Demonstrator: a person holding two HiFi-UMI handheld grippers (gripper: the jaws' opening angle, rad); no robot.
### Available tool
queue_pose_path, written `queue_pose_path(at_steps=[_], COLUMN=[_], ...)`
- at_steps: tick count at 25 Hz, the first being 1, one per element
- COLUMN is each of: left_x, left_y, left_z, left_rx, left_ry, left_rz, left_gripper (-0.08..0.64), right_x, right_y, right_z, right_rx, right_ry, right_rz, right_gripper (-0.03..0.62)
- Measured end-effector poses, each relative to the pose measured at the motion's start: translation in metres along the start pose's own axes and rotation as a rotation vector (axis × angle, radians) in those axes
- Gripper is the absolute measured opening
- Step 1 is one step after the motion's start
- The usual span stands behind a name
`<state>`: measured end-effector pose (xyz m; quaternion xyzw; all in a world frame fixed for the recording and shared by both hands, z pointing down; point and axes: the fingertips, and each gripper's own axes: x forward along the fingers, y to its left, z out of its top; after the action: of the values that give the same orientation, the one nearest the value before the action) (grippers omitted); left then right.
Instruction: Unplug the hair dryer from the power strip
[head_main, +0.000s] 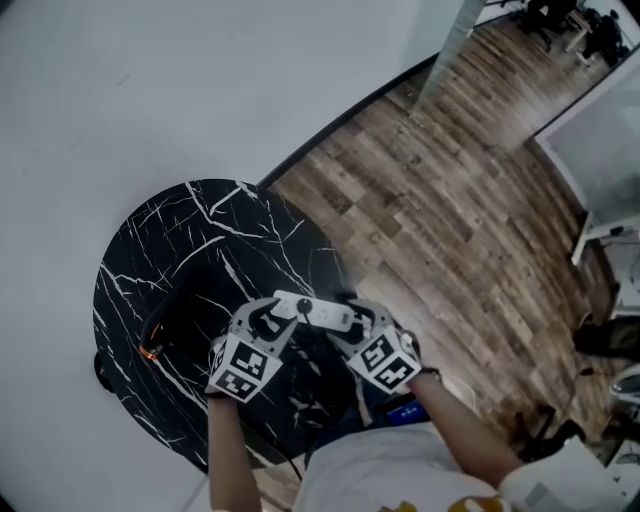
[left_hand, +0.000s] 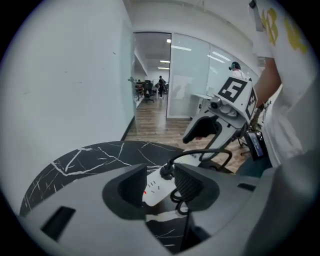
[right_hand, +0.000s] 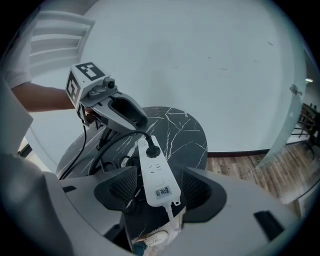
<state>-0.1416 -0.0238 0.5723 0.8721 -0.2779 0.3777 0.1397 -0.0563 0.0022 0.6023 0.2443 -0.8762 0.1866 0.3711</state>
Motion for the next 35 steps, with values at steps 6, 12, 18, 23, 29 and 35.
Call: queue_pose_path(at_steps=[6, 12, 18, 23, 29, 35], left_x=[0.022, 0.039, 0.044, 0.046, 0.049, 0.052], left_y=[-0.009, -0.016, -0.012, -0.009, -0.014, -0.016], left_z=[-0.009, -0.008, -0.008, -0.014, -0.014, -0.016], left_rx=[0.128, 0.189, 0.25, 0.335, 0.449, 0.545], left_ry=[0.107, 0.149, 0.188, 0.238, 0.247, 0.286], left_rz=[-0.093, -0.139, -0.164, -0.182, -0.221, -0.225], left_gripper=[0.153, 0.153, 0.153, 0.13, 0.093, 0.064], right_x=[0.015, 0.021, 0.031, 0.04, 0.047, 0.055], right_y=[-0.001, 0.002, 0.008, 0.008, 0.009, 0.009], right_z=[-0.012, -0.016, -0.018, -0.014, -0.017, -0.02], right_rx=[-0.1, -0.137, -0.207, -0.207, -0.258, -0.304], right_ry=[0.058, 0.093, 0.126, 0.129, 0.162, 0.21], right_rz=[-0.018, 0.007, 0.015, 0.01, 0.002, 0.006], right_gripper=[0.253, 0.253, 0.253, 0.253, 0.253, 0.253])
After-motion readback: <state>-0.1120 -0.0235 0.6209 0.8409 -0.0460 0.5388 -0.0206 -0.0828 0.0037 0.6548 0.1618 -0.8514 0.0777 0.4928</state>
